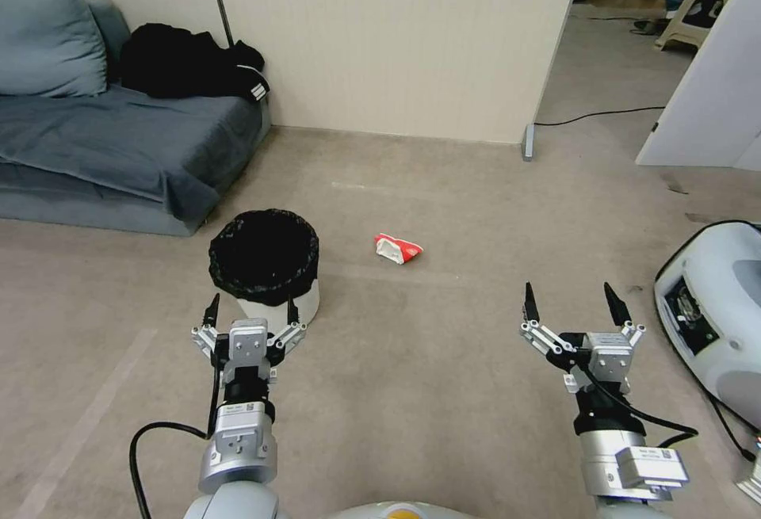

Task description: Pick up the trash bin, then pick up the garbage from the floor and place it into the trash bin.

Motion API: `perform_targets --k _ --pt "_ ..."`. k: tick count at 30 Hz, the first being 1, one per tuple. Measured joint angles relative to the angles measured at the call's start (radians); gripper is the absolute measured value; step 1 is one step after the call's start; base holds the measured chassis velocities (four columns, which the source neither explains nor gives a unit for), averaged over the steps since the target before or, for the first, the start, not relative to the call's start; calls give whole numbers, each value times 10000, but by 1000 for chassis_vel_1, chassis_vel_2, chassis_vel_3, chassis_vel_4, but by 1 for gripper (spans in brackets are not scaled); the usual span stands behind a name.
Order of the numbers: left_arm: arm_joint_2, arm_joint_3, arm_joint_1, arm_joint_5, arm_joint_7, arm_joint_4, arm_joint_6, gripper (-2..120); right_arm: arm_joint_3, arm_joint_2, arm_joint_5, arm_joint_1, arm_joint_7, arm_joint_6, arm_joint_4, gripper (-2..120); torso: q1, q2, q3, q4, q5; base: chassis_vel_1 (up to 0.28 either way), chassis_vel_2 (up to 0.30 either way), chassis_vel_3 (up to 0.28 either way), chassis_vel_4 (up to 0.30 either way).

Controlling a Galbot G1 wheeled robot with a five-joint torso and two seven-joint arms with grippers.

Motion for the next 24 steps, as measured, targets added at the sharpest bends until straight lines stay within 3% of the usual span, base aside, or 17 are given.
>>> perform_targets --k 24 --pt "93 -61 22 -82 -5 -159 48 100 -17 0 -113 -57 48 56 19 100 0 0 0 2 -1 -126 133 129 -123"
